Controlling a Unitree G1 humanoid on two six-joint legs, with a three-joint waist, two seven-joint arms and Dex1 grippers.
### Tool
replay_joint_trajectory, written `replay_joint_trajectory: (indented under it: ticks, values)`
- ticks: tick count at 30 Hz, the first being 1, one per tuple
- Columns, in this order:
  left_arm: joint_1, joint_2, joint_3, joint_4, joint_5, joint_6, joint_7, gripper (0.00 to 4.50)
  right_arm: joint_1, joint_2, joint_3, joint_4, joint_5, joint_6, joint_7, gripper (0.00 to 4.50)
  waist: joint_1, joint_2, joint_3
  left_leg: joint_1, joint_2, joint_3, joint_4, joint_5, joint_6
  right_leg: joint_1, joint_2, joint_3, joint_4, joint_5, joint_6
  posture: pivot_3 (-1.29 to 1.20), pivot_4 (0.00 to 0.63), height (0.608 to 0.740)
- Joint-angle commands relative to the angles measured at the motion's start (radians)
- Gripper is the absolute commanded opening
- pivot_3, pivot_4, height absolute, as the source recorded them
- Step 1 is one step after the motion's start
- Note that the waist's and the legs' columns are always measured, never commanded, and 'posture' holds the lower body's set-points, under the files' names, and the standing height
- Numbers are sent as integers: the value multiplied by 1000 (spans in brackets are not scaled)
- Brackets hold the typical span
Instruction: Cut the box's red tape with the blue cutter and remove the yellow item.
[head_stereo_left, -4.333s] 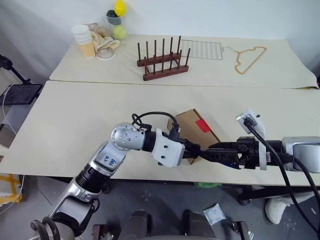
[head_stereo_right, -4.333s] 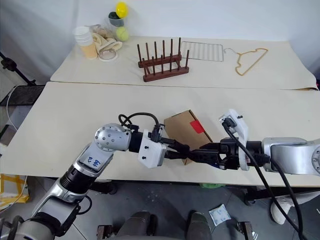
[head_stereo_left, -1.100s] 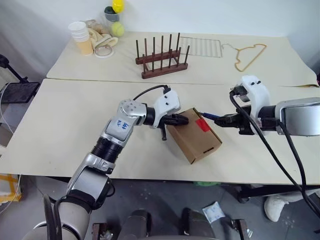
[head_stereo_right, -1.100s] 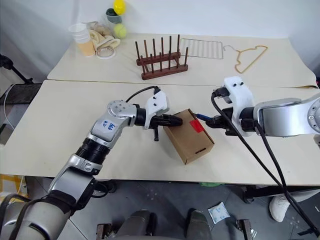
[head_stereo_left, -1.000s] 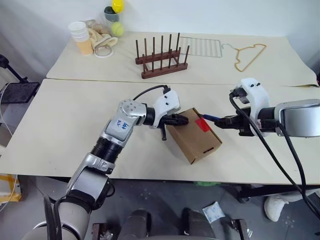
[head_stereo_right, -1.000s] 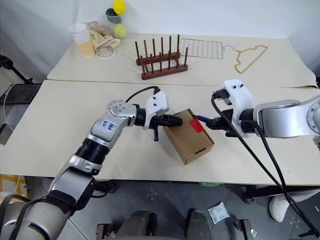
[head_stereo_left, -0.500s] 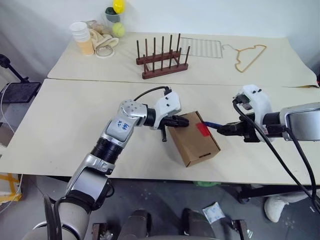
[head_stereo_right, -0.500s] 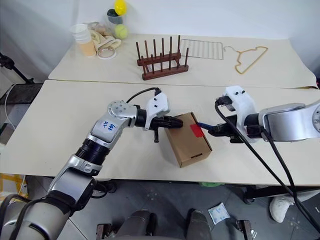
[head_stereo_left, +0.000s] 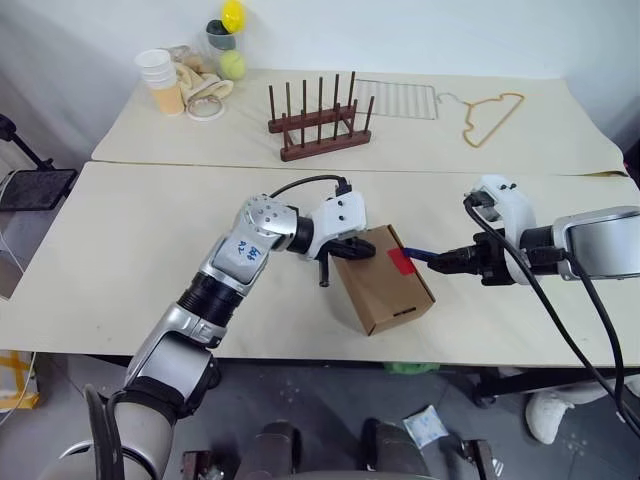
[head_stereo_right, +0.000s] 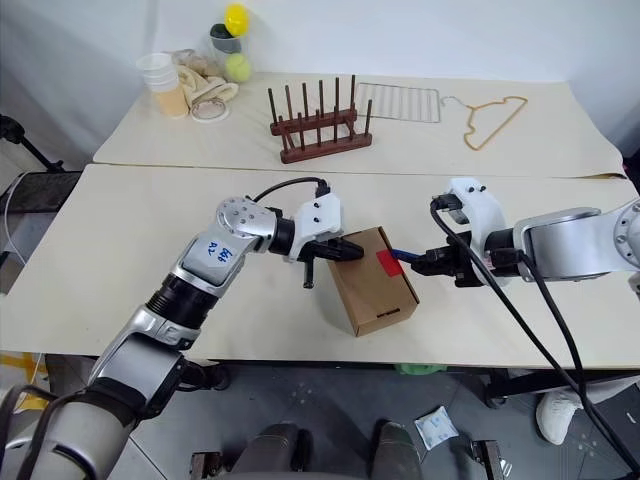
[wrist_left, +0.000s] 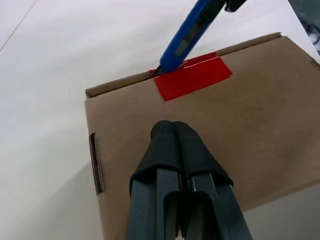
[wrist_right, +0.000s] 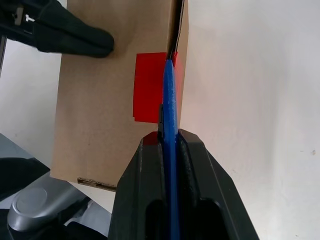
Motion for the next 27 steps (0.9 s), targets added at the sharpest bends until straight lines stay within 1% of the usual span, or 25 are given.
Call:
replay_joint_trajectory:
  ticks: [1,5,17,27]
  values:
    - [9,-6,-107,54,72,6,-48,0,27,-9,26,-36,18,29,30,62,0,-1,-3,0,0,0,0,0,0,0,0,0,0,0,0,0,150,740]
    - [13,-5,-132,74,96,19,-63,0,44,-53,38,-65,18,40,82,62,4,-1,-6,0,0,0,0,0,0,0,0,0,0,0,0,0,150,740]
    - [24,-25,-126,98,98,56,-45,0,135,-205,57,-152,18,9,233,62,8,-4,-11,2,3,-4,0,0,0,4,-1,-1,-2,0,0,0,150,740]
    - [27,-28,-116,100,92,61,-39,0,251,-343,29,-235,18,-53,343,62,8,-3,-12,3,3,-14,0,0,0,7,-2,-3,-5,0,0,0,150,740]
